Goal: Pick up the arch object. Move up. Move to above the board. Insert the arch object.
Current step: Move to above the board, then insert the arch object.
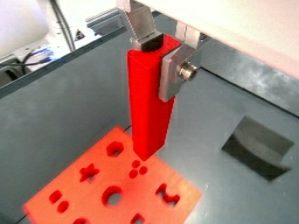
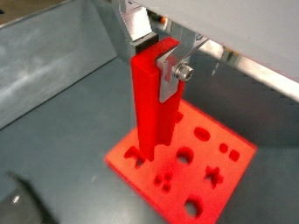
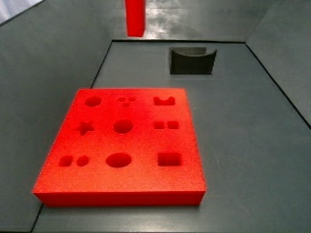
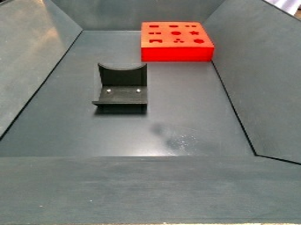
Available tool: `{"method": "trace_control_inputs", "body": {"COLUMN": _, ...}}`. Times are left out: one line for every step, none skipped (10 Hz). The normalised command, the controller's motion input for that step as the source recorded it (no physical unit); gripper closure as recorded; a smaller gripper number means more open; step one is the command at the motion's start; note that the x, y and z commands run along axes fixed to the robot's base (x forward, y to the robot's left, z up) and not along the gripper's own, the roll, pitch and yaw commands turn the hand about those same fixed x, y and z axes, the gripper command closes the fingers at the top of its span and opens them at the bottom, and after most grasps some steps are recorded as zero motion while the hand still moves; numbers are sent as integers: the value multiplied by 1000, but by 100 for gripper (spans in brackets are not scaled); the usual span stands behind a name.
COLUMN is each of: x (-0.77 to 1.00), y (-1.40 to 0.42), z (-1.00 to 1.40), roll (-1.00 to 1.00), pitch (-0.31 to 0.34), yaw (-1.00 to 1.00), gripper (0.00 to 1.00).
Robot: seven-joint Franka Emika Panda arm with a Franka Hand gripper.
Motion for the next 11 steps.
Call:
{"method": "trace_control_inputs", "body": {"x": 198, "y": -348, "z": 105, "roll": 51, "pitch": 134, "yaw": 6, "gripper": 100}}
{"method": "trace_control_inputs", "body": {"x": 157, "y": -253, "z": 76, "roll": 56, "pitch": 126, "yaw": 7, "gripper": 100}}
{"method": "trace_control_inputs", "body": {"x": 54, "y": 0, "z": 0, "roll": 0, "pitch": 0, "yaw": -66, "gripper": 100}}
{"method": "trace_control_inputs", "body": {"x": 60, "y": 0, "z": 0, "roll": 0, "pitch": 0, "yaw": -69, "gripper": 100}}
{"method": "trace_control_inputs", "body": {"x": 57, "y": 0, "z": 0, "roll": 0, "pitch": 0, "yaw": -66, "gripper": 100}}
{"method": "trace_control_inputs", "body": {"x": 43, "y": 0, "z": 0, "roll": 0, "pitch": 0, "yaw": -51, "gripper": 100}}
{"method": "trace_control_inputs", "body": {"x": -74, "y": 0, "z": 0, "roll": 0, "pitch": -13, "yaw": -6, "gripper": 100}}
{"method": "trace_control_inputs", "body": {"x": -311, "y": -237, "z": 0, "roll": 93, "pitch": -91, "yaw": -220, "gripper": 100}}
{"method": "trace_control_inputs", "body": {"x": 0, "y": 0, "z": -191, "roll": 0, "pitch": -27, "yaw": -1000, "gripper": 100}}
{"method": "trace_control_inputs", "body": {"x": 0, "y": 0, "z": -217, "roll": 0, "pitch": -16, "yaw": -1000, "gripper": 100}}
{"method": "trace_control_inputs", "body": {"x": 0, "y": 0, "z": -269, "roll": 0, "pitch": -7, "yaw": -1000, "gripper": 100}}
